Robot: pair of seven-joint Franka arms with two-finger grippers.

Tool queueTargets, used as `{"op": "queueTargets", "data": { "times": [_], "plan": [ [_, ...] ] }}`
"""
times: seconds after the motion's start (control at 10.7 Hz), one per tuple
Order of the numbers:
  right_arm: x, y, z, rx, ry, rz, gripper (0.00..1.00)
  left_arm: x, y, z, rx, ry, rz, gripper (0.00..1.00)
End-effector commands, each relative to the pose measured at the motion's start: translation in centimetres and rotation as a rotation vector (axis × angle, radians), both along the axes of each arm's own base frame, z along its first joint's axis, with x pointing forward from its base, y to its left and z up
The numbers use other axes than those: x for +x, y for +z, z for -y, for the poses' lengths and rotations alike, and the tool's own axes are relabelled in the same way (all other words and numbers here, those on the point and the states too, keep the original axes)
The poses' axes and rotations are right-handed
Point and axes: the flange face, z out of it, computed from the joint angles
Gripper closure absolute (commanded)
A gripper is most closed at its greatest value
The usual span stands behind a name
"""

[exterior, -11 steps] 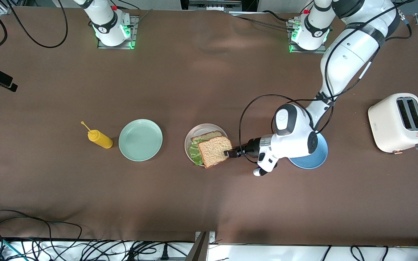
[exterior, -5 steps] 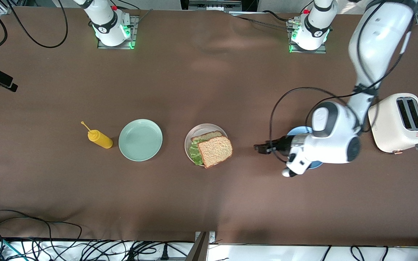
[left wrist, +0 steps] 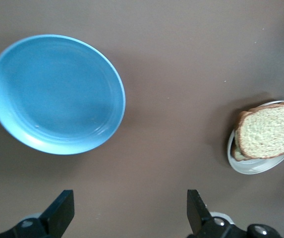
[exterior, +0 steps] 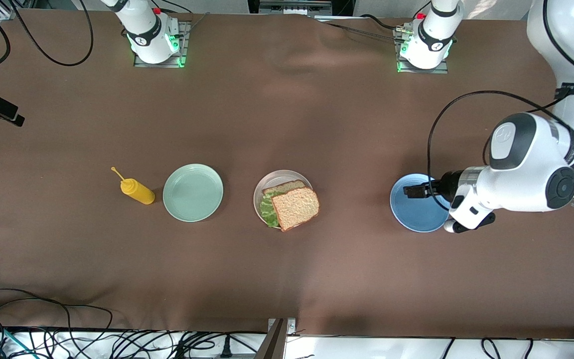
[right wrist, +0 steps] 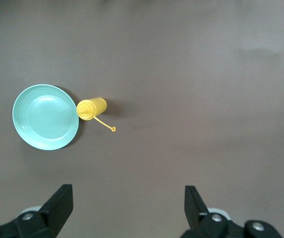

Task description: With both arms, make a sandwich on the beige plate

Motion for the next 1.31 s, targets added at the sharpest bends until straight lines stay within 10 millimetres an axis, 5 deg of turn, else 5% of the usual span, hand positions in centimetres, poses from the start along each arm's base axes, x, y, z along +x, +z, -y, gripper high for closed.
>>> {"op": "queueTargets", "data": {
  "times": [0.0,0.84,1.22],
  "plan": [
    [-0.2,0.5,-0.1,-0.001,-0.005,0.009,0.0,-1.5,3.0,-2.1,0.115,-0.09,0.03,0.0],
    [0.0,0.5,-0.2,-0.002,-0.004,0.017,0.0,-3.8,9.9,-8.8,0.182,-0.233,0.077,0.0],
    [0.0,0.5,-0.3,-0.002,-0.002,0.018,0.0,-4.6,10.8,-10.1,0.191,-0.222,0.056,0.0]
  ]
}}
